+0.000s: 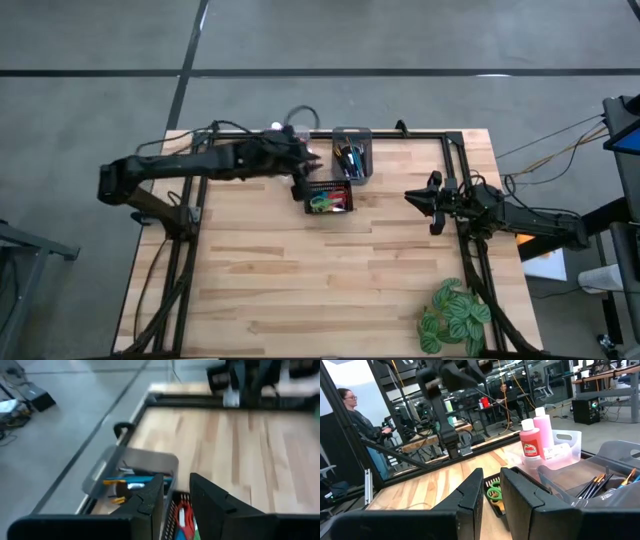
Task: Pick & Place Paint Supplies
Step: Return to Home Position
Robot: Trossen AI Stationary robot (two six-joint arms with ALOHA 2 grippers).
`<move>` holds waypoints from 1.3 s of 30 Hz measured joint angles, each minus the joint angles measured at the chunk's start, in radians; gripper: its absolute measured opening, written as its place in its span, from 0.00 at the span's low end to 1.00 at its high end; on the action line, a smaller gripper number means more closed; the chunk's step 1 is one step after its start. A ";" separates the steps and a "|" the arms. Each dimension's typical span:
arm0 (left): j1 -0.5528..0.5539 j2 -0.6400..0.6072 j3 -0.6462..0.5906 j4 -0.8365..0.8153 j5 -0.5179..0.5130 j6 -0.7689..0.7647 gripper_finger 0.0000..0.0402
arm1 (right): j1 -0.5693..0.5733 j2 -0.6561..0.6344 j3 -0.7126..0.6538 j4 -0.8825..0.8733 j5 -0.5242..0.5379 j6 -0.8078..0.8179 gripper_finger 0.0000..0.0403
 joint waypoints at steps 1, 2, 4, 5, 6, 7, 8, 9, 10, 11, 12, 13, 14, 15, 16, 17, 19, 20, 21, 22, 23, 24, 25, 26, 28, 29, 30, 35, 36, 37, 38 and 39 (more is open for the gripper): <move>0.004 -0.025 -0.013 0.011 0.000 -0.014 0.24 | 0.000 0.000 0.000 0.000 0.000 0.000 0.16; 0.007 -0.047 -0.027 0.026 0.000 -0.025 0.24 | 0.000 0.000 0.000 0.000 0.000 0.000 0.16; 0.010 -0.096 -0.060 0.064 0.000 -0.050 0.24 | 0.000 -0.001 0.000 0.000 0.000 0.000 0.16; 0.010 -0.119 -0.081 0.076 0.001 -0.062 0.24 | 0.000 0.000 0.000 0.000 0.000 0.000 0.16; 0.010 -0.144 -0.105 0.101 0.001 -0.069 0.24 | 0.000 0.000 0.000 0.000 0.000 0.000 0.16; 0.010 -0.172 -0.130 0.127 0.001 -0.070 0.24 | 0.000 -0.001 0.000 0.000 0.000 0.000 0.16; 0.010 -0.201 -0.159 0.151 0.001 -0.070 0.24 | 0.000 0.000 0.000 0.000 0.000 0.000 0.16; 0.010 -0.232 -0.191 0.182 0.001 -0.074 0.23 | 0.000 0.002 0.000 0.001 0.000 0.000 0.16; 0.010 -0.264 -0.224 0.221 0.002 -0.082 0.23 | 0.000 0.001 0.000 0.000 0.000 0.000 0.16; 0.010 -0.295 -0.263 0.263 0.007 -0.091 0.23 | 0.000 0.001 0.000 -0.001 0.000 0.000 0.16; 0.010 -0.329 -0.303 0.300 0.021 -0.096 0.22 | 0.000 0.002 0.000 0.000 0.000 0.000 0.16; 0.010 -0.363 -0.344 0.344 0.039 -0.098 0.22 | 0.000 0.001 0.000 0.000 0.000 0.000 0.16; 0.010 -0.400 -0.387 0.388 0.054 -0.097 0.21 | 0.000 0.001 0.000 0.000 0.000 0.000 0.16; 0.010 -0.436 -0.428 0.423 0.060 -0.097 0.20 | 0.000 0.000 0.000 0.000 0.000 0.000 0.16; 0.010 -0.473 -0.469 0.456 0.062 -0.097 0.18 | 0.000 0.000 0.000 0.000 0.000 0.000 0.16; 0.010 -0.511 -0.507 0.478 0.065 -0.098 0.17 | 0.000 0.000 0.000 0.000 0.000 0.000 0.16; 0.010 -0.587 -0.578 0.504 0.065 -0.099 0.14 | 0.000 0.000 0.000 0.000 0.000 0.000 0.16; 0.010 -0.625 -0.612 0.517 0.067 -0.099 0.12 | 0.000 0.000 0.000 0.000 0.000 0.000 0.16; 0.010 -0.663 -0.645 0.525 0.069 -0.100 0.11 | 0.000 0.000 0.000 0.000 0.000 0.000 0.16; 0.010 -0.699 -0.674 0.528 0.077 -0.103 0.10 | 0.000 0.000 0.000 0.000 0.000 0.000 0.16; 0.009 -0.738 -0.705 0.529 0.087 -0.110 0.09 | 0.000 0.000 0.000 0.000 0.000 0.000 0.16; 0.009 -0.774 -0.733 0.531 0.097 -0.112 0.09 | 0.000 0.000 0.000 0.000 0.000 0.000 0.16; 0.009 -0.808 -0.760 0.535 0.107 -0.112 0.09 | 0.000 0.000 0.000 0.000 0.000 0.000 0.16; 0.009 -0.843 -0.787 0.538 0.118 -0.109 0.08 | 0.000 0.000 0.000 0.000 0.000 0.000 0.16; 0.009 -0.910 -0.831 0.550 0.135 -0.080 0.08 | 0.000 0.000 0.000 0.000 0.000 0.000 0.16; 0.009 -0.942 -0.848 0.555 0.141 -0.068 0.08 | 0.000 0.000 0.000 0.000 0.000 0.000 0.16; 0.009 -0.973 -0.862 0.558 0.146 -0.067 0.08 | 0.000 0.000 0.000 0.000 0.000 0.000 0.16; 0.009 -1.126 -0.946 0.552 0.150 -0.077 0.08 | 0.000 0.000 0.000 0.000 0.000 0.000 0.16; 0.009 -1.157 -0.965 0.552 0.151 -0.065 0.08 | 0.000 0.000 0.000 0.000 0.000 0.000 0.16; 0.009 -1.185 -0.982 0.554 0.150 -0.059 0.08 | 0.000 0.000 0.000 0.000 0.000 0.000 0.16; 0.009 -1.212 -1.001 0.555 0.151 -0.058 0.08 | 0.000 0.000 0.000 0.000 0.000 0.000 0.16; 0.009 -1.237 -1.019 0.554 0.151 -0.058 0.08 | 0.000 0.000 0.000 0.000 0.000 0.000 0.16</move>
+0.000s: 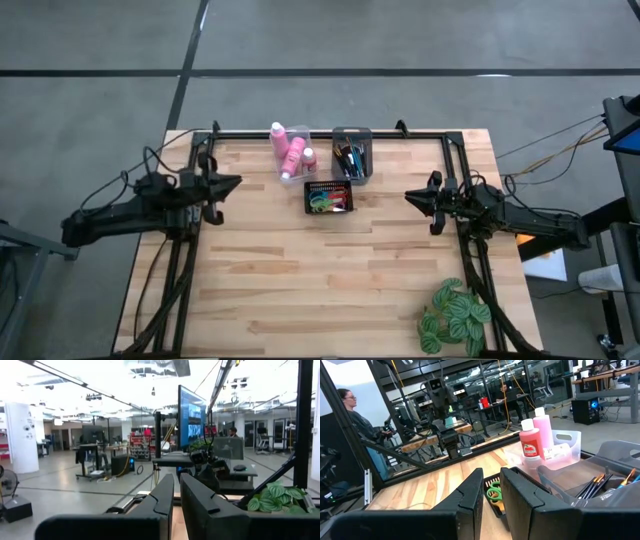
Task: Pick & Place Paint Supplies
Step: Return to Home Position
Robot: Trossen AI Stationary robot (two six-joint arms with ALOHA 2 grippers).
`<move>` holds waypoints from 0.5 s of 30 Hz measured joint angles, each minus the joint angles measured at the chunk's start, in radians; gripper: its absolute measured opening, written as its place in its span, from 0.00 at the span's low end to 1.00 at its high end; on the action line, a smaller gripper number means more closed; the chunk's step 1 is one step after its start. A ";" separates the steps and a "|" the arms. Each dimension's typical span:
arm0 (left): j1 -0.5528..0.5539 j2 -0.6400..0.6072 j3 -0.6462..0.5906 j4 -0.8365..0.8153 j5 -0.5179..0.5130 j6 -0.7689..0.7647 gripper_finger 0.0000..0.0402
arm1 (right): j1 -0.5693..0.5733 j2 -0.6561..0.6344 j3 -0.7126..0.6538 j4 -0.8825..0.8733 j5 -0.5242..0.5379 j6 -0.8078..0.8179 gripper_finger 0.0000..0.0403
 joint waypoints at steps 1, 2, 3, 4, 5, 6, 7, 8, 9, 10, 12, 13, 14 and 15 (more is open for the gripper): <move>0.000 -0.024 -0.017 0.001 0.000 0.000 0.08 | 0.000 0.000 0.000 0.000 0.000 0.000 0.16; 0.000 -0.047 -0.034 0.002 0.000 0.000 0.08 | 0.000 0.000 0.000 0.000 0.000 0.000 0.16; 0.000 -0.069 -0.052 0.002 0.000 0.000 0.08 | 0.000 0.000 0.000 0.000 0.000 0.000 0.16; 0.000 -0.090 -0.070 0.001 0.000 0.000 0.08 | 0.000 0.000 0.000 0.000 0.000 0.000 0.16; 0.000 -0.110 -0.089 0.001 0.000 -0.001 0.08 | 0.000 0.000 0.000 0.000 0.000 0.000 0.16; 0.000 -0.128 -0.108 0.002 0.000 0.000 0.08 | 0.000 0.000 0.000 0.000 0.000 0.000 0.16; 0.000 -0.146 -0.126 0.002 0.000 -0.001 0.08 | 0.000 0.000 0.000 0.000 0.000 0.000 0.16; 0.000 -0.162 -0.144 0.001 0.000 -0.001 0.08 | 0.000 0.000 0.000 0.000 0.000 0.000 0.16; 0.000 -0.177 -0.162 0.000 0.000 -0.001 0.08 | 0.000 0.000 0.000 0.000 0.000 0.000 0.16; 0.000 -0.190 -0.178 0.001 0.000 -0.001 0.08 | 0.000 0.000 0.000 0.000 0.000 0.000 0.16; 0.000 -0.214 -0.210 0.005 0.000 -0.001 0.08 | 0.000 0.000 0.000 0.000 0.000 0.000 0.16; 0.000 -0.221 -0.224 0.008 0.000 -0.001 0.08 | 0.000 0.000 0.000 0.000 0.000 0.000 0.16; 0.000 -0.221 -0.237 0.022 0.000 -0.001 0.08 | 0.000 0.000 0.000 0.000 0.000 0.000 0.16; 0.000 -0.220 -0.246 0.025 0.000 -0.002 0.08 | 0.000 0.000 0.000 0.000 0.000 0.000 0.16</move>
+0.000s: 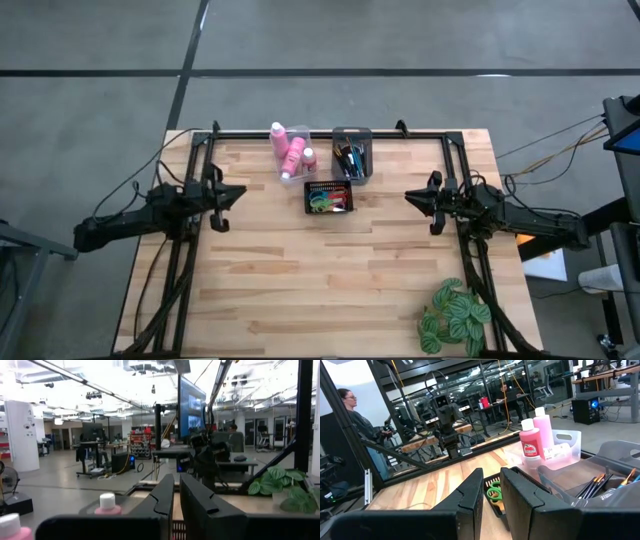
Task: Pick & Place Paint Supplies
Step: Return to Home Position
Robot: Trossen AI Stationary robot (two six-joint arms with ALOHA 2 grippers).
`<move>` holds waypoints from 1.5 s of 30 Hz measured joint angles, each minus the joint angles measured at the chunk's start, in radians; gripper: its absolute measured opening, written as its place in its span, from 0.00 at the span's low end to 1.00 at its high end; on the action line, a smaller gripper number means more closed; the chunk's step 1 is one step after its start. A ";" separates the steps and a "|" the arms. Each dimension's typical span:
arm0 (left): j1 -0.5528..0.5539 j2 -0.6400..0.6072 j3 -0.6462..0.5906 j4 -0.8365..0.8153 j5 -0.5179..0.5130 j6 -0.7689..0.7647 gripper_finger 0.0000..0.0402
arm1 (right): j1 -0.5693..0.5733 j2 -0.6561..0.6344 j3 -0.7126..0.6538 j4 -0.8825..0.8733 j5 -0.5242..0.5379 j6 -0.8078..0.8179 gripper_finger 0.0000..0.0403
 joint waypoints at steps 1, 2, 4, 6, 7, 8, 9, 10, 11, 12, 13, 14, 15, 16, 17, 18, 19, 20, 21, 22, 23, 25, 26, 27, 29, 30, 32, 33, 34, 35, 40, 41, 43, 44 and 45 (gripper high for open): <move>0.000 0.001 0.000 0.002 0.001 0.001 0.08 | 0.000 0.000 0.000 0.000 0.000 0.000 0.16; 0.000 0.002 0.000 -0.003 0.001 0.001 0.08 | 0.000 0.000 0.000 0.000 0.000 0.000 0.16; 0.000 0.004 0.000 -0.036 0.000 0.003 0.08 | 0.000 0.000 0.000 0.000 0.000 0.000 0.16; 0.000 0.004 -0.001 -0.054 0.000 0.001 0.08 | 0.000 0.000 0.000 0.000 0.000 0.000 0.16; 0.000 0.004 -0.001 -0.073 0.000 0.001 0.08 | 0.000 0.000 0.000 0.000 0.000 0.000 0.16; 0.000 0.004 -0.001 -0.096 0.000 0.000 0.08 | 0.000 0.000 0.000 0.000 0.000 0.000 0.16; 0.000 0.004 -0.001 -0.116 0.000 -0.002 0.08 | 0.000 0.000 0.000 0.000 0.000 0.000 0.16; 0.000 0.004 -0.001 -0.131 0.000 -0.002 0.08 | 0.000 0.000 0.000 0.000 0.000 0.000 0.16; 0.000 0.004 -0.001 -0.150 0.000 -0.002 0.08 | 0.000 0.000 0.000 0.000 0.000 0.000 0.16; 0.000 0.004 -0.001 -0.172 0.000 -0.002 0.08 | 0.000 0.000 0.000 0.000 0.000 0.000 0.16; 0.000 0.004 -0.001 -0.191 0.000 -0.002 0.08 | 0.000 0.000 0.000 0.000 0.000 0.000 0.16; 0.000 0.004 -0.001 -0.206 0.000 -0.002 0.08 | 0.000 0.000 0.000 0.000 0.000 0.000 0.16; 0.000 0.004 -0.001 -0.220 0.000 -0.002 0.08 | 0.000 0.000 0.000 0.000 0.000 0.000 0.16; 0.000 0.004 -0.001 -0.228 0.000 -0.002 0.08 | 0.000 0.000 0.000 0.000 0.000 0.000 0.16; 0.000 0.005 -0.001 -0.227 0.000 -0.002 0.08 | 0.000 0.000 0.000 0.000 0.000 0.000 0.16; 0.000 0.006 -0.001 -0.227 0.000 -0.002 0.08 | 0.000 0.000 0.000 0.000 0.000 0.000 0.16; 0.000 0.008 -0.001 -0.227 0.000 -0.002 0.08 | 0.000 0.000 0.000 0.000 0.000 0.000 0.16; 0.000 0.008 -0.001 -0.227 0.000 -0.002 0.08 | 0.000 0.000 0.000 0.000 0.000 0.000 0.16; 0.000 0.009 -0.001 -0.227 0.000 -0.003 0.08 | 0.000 0.000 0.000 0.000 0.000 0.000 0.16; 0.000 0.009 -0.001 -0.227 0.000 -0.002 0.08 | 0.000 0.000 0.000 0.000 0.000 0.000 0.16; 0.000 0.009 -0.001 -0.227 0.000 -0.003 0.08 | 0.000 0.000 0.000 0.000 0.000 0.000 0.16; 0.000 0.009 -0.001 -0.227 0.000 -0.003 0.08 | 0.000 0.000 0.000 0.000 0.000 0.000 0.16; 0.000 0.009 -0.001 -0.227 0.000 -0.003 0.08 | 0.000 0.000 0.000 0.000 0.000 0.000 0.16; 0.000 0.009 -0.001 -0.227 0.000 -0.003 0.08 | 0.000 0.000 0.000 0.000 0.000 0.000 0.16; 0.000 0.009 -0.001 -0.227 0.000 -0.003 0.08 | 0.000 0.000 0.000 0.000 0.000 0.000 0.16; 0.000 0.009 -0.001 -0.227 0.000 -0.003 0.08 | 0.000 0.000 0.000 0.000 0.000 0.000 0.16; 0.000 0.009 -0.001 -0.227 0.000 -0.003 0.08 | 0.000 0.000 0.000 0.000 0.000 0.000 0.16; 0.000 0.009 -0.001 -0.227 0.000 -0.003 0.08 | 0.000 0.000 0.000 0.000 0.000 0.000 0.16; 0.000 0.009 -0.001 -0.227 0.000 -0.003 0.08 | 0.000 0.000 0.000 0.000 0.000 0.000 0.16; 0.000 0.009 -0.001 -0.227 0.000 -0.003 0.08 | 0.000 0.000 0.000 0.000 0.000 0.000 0.16; 0.000 0.009 -0.002 -0.227 0.000 -0.003 0.08 | 0.000 0.000 0.000 0.000 0.000 0.000 0.16; 0.000 0.009 -0.002 -0.227 0.000 -0.003 0.08 | 0.000 0.000 0.000 0.000 0.000 0.000 0.16; 0.000 0.009 -0.002 -0.227 0.000 -0.003 0.08 | 0.000 0.000 0.000 0.000 0.000 0.000 0.16; 0.000 0.009 -0.002 -0.227 0.000 -0.003 0.08 | 0.000 0.000 0.000 0.000 0.000 0.000 0.16; 0.000 0.009 -0.002 -0.227 0.000 -0.003 0.08 | 0.000 0.000 0.000 0.000 0.000 0.000 0.16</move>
